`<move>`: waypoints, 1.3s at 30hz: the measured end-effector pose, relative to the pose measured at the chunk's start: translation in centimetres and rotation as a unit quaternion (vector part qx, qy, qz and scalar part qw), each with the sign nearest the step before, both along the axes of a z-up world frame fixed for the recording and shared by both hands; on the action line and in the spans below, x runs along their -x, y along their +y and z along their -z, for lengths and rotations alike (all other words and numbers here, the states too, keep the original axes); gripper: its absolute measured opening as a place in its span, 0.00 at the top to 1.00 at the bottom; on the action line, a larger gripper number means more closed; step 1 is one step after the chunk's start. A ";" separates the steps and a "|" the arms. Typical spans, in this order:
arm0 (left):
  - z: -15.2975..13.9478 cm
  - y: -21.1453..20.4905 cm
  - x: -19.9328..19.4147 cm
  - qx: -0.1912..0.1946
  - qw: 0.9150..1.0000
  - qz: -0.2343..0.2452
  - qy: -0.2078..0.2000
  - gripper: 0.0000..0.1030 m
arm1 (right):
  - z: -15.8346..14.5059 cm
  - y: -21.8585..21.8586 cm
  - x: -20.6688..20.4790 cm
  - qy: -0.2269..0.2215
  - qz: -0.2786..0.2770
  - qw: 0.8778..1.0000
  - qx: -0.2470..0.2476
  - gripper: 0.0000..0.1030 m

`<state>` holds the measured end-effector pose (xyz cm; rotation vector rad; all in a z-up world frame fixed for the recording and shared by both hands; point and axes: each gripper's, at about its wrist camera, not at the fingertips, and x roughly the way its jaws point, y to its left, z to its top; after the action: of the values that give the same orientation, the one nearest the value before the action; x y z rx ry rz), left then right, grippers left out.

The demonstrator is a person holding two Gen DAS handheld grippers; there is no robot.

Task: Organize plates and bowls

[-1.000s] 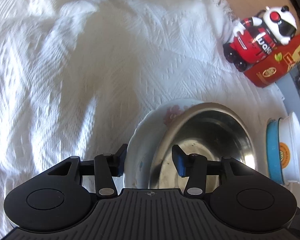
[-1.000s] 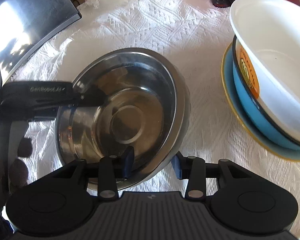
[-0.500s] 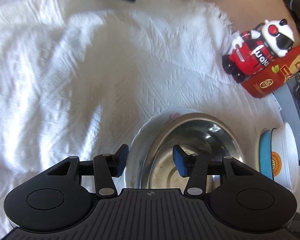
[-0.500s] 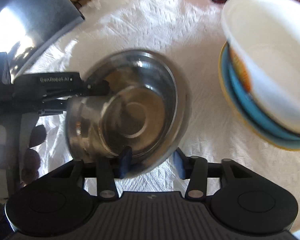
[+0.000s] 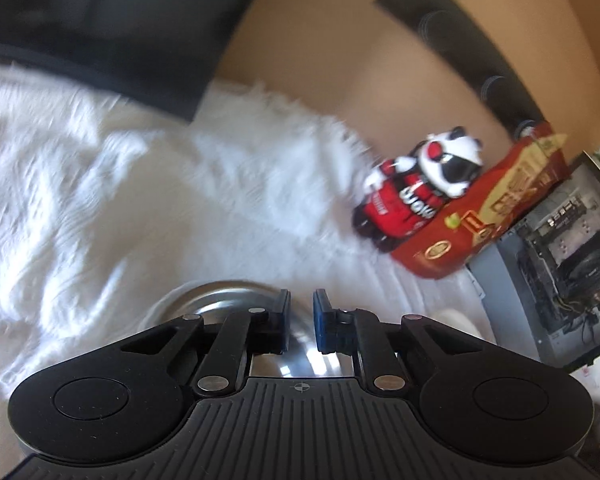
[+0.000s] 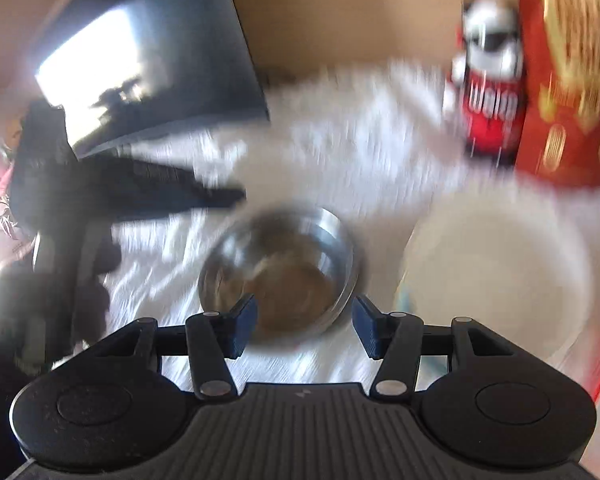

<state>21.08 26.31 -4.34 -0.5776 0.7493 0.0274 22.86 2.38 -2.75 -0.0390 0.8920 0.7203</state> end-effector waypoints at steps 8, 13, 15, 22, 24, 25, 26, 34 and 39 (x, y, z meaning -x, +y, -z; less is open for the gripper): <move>-1.9 -8.4 -0.5 0.008 0.999 0.032 -0.034 0.88 | -1.5 -8.4 -4.8 -0.098 0.074 0.992 0.022 0.36; -1.4 -12.6 -2.0 -0.044 0.997 0.069 0.009 0.87 | 2.0 -11.4 -7.0 -0.065 0.088 0.992 0.063 0.36; -1.3 -13.7 -2.4 -0.075 0.995 0.068 0.021 0.87 | 3.1 -12.0 -7.7 -0.044 0.083 0.994 0.063 0.36; 0.0 -15.5 -4.0 -0.122 0.988 0.066 0.071 0.85 | 5.5 -11.5 -8.7 -0.017 0.066 0.995 0.077 0.36; 0.3 -15.7 -4.1 -0.150 0.984 0.055 0.080 0.84 | 6.1 -11.4 -8.8 -0.012 0.061 0.995 0.081 0.36; 0.4 -15.7 -4.1 -0.158 0.982 0.050 0.085 0.84 | 6.3 -11.4 -8.8 -0.009 0.060 0.995 0.084 0.36; 0.6 -15.7 -4.3 -0.163 0.981 0.048 0.092 0.84 | 6.6 -11.5 -9.0 -0.006 0.061 0.994 0.089 0.36; 3.1 -14.2 -4.9 -0.120 0.982 0.032 0.145 0.83 | 8.2 -12.3 -10.1 0.023 0.080 0.991 0.108 0.36; 0.9 -12.4 -4.1 -0.064 0.994 0.008 0.092 0.83 | 8.7 -12.7 -10.4 0.039 0.083 0.990 0.111 0.36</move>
<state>25.14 13.87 -5.24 -0.4508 0.9241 0.1151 33.26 -10.30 -11.46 -0.1334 1.0339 0.4682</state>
